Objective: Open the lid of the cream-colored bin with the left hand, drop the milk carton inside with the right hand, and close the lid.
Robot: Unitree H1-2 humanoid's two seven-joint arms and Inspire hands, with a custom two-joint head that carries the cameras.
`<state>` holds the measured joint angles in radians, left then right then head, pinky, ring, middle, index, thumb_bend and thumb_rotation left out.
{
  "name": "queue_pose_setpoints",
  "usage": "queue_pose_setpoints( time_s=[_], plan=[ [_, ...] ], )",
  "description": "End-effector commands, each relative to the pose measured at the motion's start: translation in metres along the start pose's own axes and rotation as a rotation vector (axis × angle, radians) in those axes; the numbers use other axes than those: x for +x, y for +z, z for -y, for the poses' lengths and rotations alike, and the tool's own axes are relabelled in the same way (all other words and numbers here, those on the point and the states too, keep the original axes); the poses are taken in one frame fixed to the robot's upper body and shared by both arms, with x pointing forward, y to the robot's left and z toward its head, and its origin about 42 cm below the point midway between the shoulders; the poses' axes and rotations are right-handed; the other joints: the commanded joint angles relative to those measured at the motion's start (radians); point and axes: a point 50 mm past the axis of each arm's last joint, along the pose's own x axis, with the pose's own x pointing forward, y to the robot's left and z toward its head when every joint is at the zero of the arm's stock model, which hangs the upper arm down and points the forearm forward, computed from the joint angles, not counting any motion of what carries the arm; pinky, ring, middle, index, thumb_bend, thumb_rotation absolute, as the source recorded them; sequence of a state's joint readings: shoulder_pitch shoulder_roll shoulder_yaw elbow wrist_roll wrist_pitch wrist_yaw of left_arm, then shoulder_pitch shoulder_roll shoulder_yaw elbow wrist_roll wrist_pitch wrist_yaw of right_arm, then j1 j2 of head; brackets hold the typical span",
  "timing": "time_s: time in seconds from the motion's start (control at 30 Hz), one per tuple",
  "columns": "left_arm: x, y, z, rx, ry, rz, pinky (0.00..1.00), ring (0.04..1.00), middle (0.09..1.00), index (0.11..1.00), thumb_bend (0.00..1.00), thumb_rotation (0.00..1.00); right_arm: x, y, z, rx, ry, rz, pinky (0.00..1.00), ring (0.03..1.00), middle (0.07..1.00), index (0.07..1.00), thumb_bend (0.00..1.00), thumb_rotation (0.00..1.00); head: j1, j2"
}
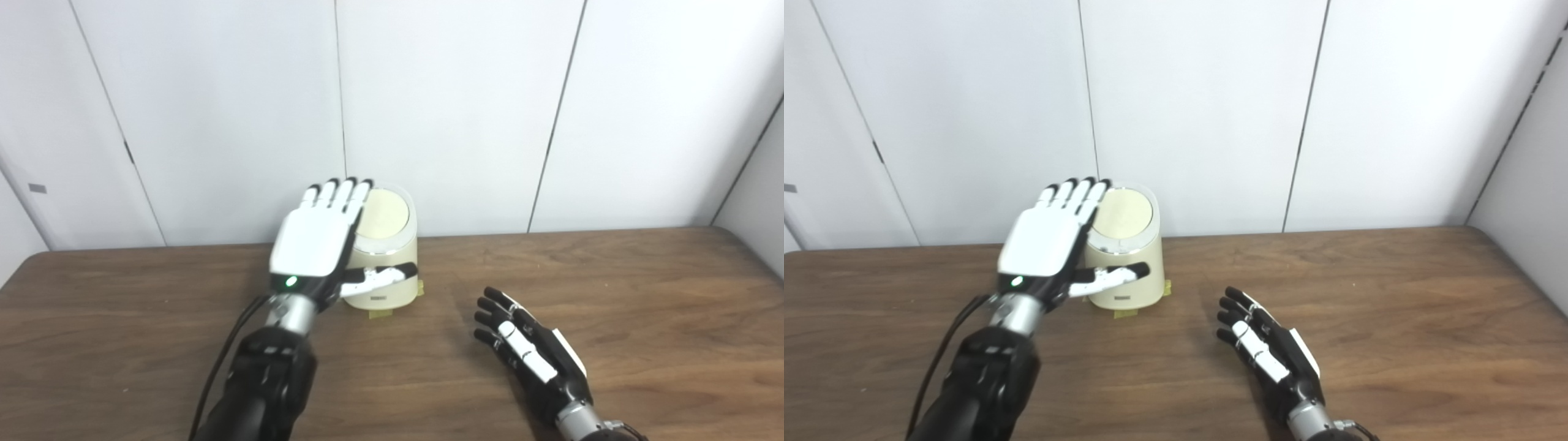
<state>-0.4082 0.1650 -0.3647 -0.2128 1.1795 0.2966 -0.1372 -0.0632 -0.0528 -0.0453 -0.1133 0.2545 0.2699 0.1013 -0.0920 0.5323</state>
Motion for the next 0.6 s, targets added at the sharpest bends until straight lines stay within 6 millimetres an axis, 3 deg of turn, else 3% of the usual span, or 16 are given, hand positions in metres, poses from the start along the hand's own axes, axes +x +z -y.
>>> queue_pose_setpoints(
  time_s=[0.0, 0.17, 0.27, 0.37, 0.43, 0.57],
  plan=[
    [-0.002, -0.003, -0.026, -0.050, 0.155, 0.016, 1.00, 1.000, 1.000, 1.000, 0.64, 0.98, 0.002, 0.004, 0.000, -0.002, 0.005, 0.000, 0.82, 0.867, 0.868, 0.860, 0.19, 0.43, 0.002, 0.003],
    [-0.032, -0.027, -0.029, -0.202, 0.281, -0.005, 1.00, 1.000, 1.000, 1.000, 0.47, 0.98, 0.001, 0.003, 0.001, -0.005, 0.008, 0.008, 0.82, 0.865, 0.864, 0.852, 0.18, 0.43, 0.004, 0.006],
    [-0.055, -0.045, -0.019, -0.467, 0.311, -0.009, 0.88, 0.929, 0.929, 0.924, 0.37, 0.88, 0.000, 0.004, 0.000, 0.000, -0.014, 0.027, 0.81, 0.854, 0.854, 0.840, 0.18, 0.41, 0.014, 0.011],
    [-0.078, -0.054, -0.001, -0.724, 0.259, -0.018, 0.77, 0.846, 0.851, 0.832, 0.28, 0.86, 0.000, 0.004, -0.001, -0.006, -0.038, 0.066, 0.79, 0.839, 0.840, 0.819, 0.18, 0.35, 0.008, 0.013],
    [-0.092, -0.055, 0.010, -0.869, 0.241, -0.039, 0.69, 0.791, 0.804, 0.787, 0.19, 0.71, 0.000, 0.002, 0.000, -0.026, -0.054, 0.085, 0.79, 0.835, 0.833, 0.809, 0.18, 0.38, 0.006, 0.012],
    [-0.111, -0.062, 0.029, -1.061, 0.221, -0.111, 0.71, 0.791, 0.804, 0.787, 0.16, 0.61, 0.001, -0.002, 0.002, -0.025, -0.084, 0.108, 0.79, 0.837, 0.832, 0.808, 0.20, 0.44, 0.009, 0.007]
  ],
)
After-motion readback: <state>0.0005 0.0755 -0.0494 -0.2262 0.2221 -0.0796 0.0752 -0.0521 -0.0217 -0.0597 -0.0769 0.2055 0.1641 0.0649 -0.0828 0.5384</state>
